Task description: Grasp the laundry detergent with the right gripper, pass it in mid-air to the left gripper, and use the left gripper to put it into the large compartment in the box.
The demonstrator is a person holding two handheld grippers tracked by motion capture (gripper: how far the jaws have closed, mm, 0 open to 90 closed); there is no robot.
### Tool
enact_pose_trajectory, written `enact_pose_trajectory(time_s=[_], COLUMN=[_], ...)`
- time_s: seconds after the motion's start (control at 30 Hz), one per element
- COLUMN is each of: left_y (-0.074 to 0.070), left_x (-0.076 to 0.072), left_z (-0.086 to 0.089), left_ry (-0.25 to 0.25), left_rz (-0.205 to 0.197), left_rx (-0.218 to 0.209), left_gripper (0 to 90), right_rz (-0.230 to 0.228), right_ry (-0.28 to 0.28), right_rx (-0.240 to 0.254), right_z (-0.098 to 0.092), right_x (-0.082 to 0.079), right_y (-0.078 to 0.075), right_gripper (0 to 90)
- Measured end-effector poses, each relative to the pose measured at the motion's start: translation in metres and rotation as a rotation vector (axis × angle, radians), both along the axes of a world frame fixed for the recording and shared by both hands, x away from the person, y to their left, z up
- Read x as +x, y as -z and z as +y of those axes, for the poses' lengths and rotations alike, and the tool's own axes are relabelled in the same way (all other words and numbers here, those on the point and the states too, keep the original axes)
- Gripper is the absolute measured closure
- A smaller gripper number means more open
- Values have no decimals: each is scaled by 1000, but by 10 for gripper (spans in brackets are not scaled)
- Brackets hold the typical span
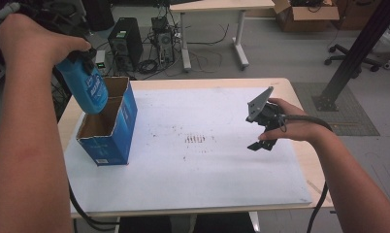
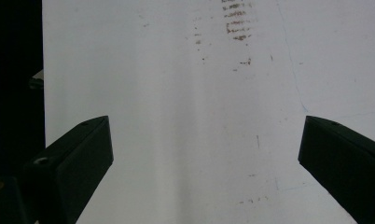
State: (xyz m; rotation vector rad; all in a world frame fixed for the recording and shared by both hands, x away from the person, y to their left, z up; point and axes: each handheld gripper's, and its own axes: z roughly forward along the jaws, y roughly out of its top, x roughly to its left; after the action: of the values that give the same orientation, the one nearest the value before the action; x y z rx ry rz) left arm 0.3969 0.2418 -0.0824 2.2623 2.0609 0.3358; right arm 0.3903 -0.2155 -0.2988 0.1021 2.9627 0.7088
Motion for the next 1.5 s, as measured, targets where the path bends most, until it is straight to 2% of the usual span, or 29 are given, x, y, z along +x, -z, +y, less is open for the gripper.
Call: enact_pose_trajectory(time_s=[0.5,1.13,1.5], left_y=[59,118,155], left_x=[10,27,35], left_z=[17,21,21], left_ry=[-35,-43,-35], left_rz=[59,107,144], left_rx=[-25,-49,-42], left_gripper=[386,385,385], right_rz=[3,25,39], right_ry=[-9,-1,4], right_rx=[1,-3,-4], right_z=[6,6,6], right_x=[-2,1,4], right_y=[4,16,23], right_gripper=[31,31,32])
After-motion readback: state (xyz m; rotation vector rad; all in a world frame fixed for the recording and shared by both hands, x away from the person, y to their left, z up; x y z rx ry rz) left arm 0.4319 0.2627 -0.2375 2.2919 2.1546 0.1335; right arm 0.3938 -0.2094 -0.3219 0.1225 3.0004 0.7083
